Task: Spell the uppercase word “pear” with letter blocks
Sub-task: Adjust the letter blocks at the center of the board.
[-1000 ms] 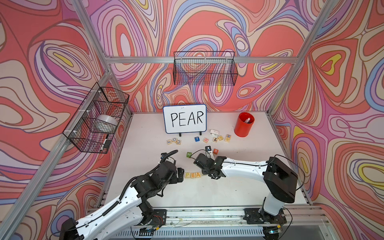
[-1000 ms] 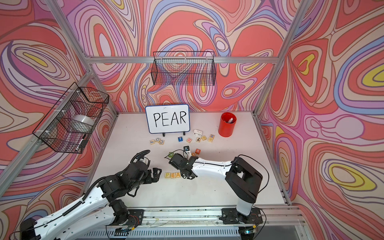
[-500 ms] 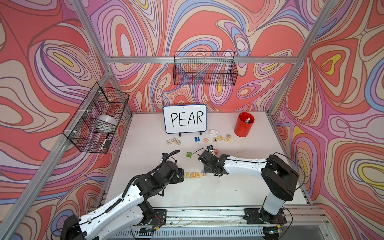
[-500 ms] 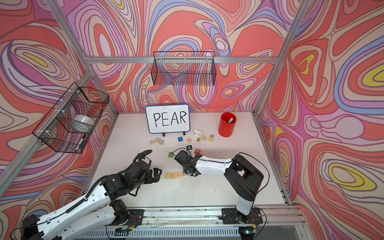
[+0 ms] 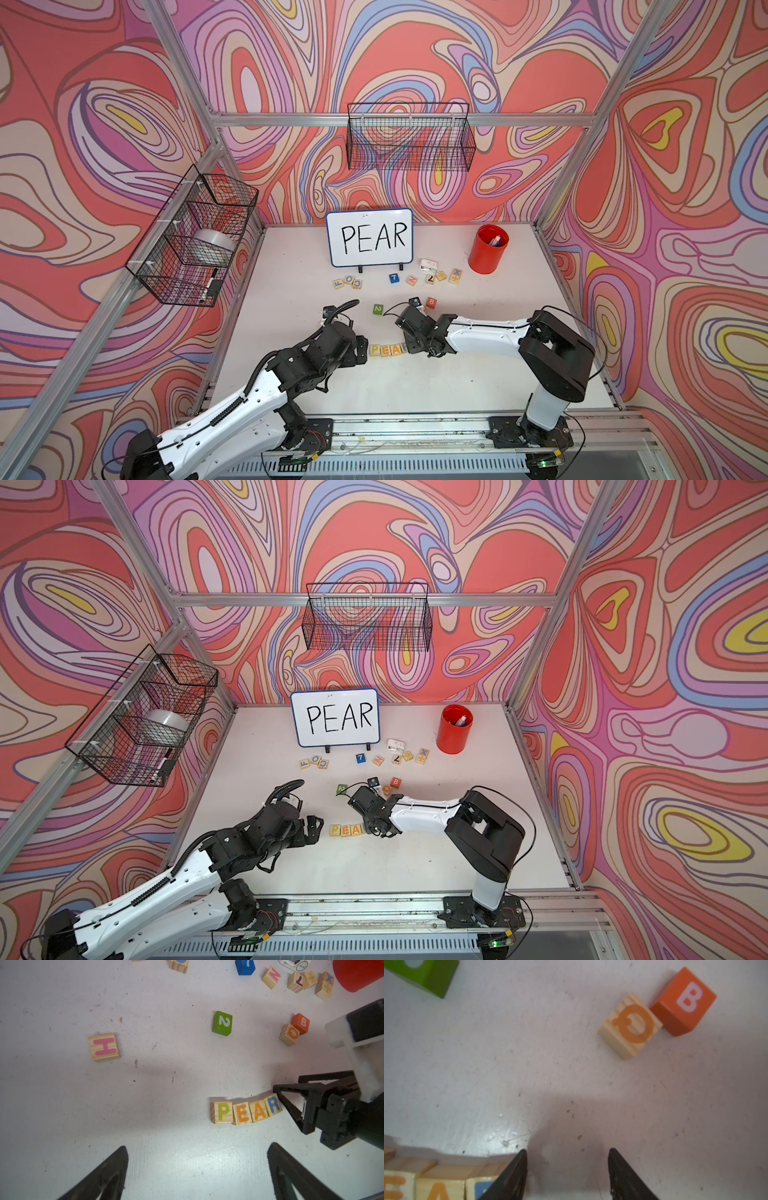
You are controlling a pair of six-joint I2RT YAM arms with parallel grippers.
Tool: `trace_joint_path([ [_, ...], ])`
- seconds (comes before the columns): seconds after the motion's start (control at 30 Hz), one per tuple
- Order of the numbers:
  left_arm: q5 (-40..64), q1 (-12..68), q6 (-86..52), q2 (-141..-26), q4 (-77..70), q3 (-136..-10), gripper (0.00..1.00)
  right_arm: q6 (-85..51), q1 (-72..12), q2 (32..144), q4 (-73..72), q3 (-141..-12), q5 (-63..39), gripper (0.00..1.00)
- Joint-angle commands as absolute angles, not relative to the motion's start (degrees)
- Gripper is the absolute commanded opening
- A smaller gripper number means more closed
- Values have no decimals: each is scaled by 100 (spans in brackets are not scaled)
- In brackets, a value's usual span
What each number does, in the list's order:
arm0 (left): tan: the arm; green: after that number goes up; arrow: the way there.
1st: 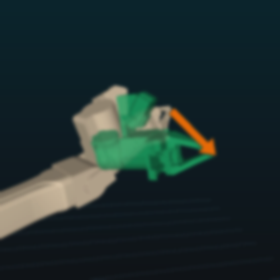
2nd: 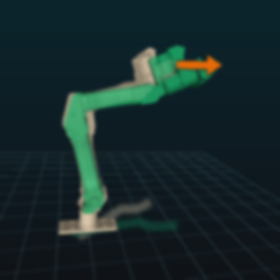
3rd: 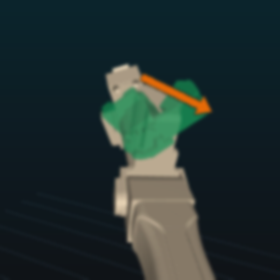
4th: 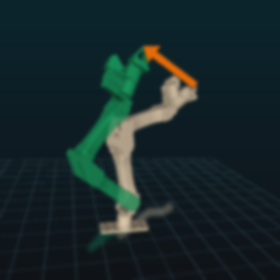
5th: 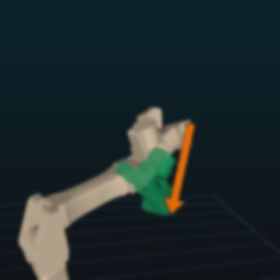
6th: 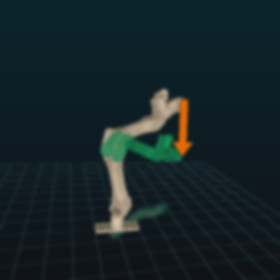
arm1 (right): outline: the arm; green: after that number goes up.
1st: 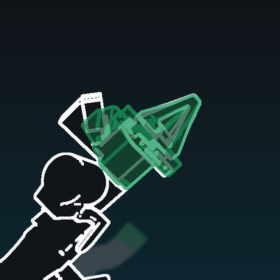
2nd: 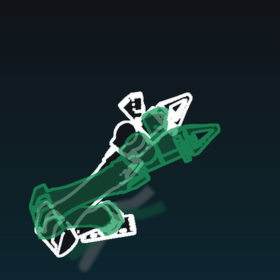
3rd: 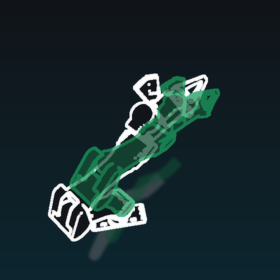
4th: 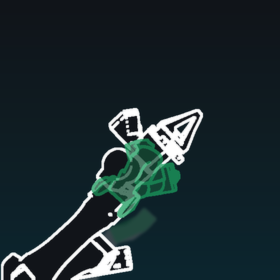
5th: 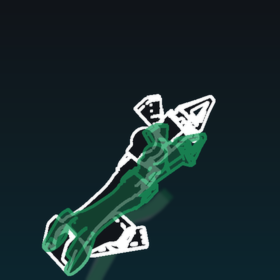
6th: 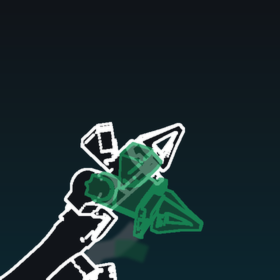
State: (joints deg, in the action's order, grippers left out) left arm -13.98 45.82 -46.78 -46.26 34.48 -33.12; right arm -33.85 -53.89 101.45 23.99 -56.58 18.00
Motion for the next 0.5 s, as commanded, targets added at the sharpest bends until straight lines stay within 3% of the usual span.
trace_joint_path([
  [0.0, -1525, 4618, -4764, -4581, 3559, -3402, 100, -3191, -5455, 10361, 2363, -5620, 1716, 64],
  [0.47, -1022, 4621, -4861, -5025, 2868, -3073, 100, -3732, -5528, 10187, 2689, -5570, 1793, 63],
])
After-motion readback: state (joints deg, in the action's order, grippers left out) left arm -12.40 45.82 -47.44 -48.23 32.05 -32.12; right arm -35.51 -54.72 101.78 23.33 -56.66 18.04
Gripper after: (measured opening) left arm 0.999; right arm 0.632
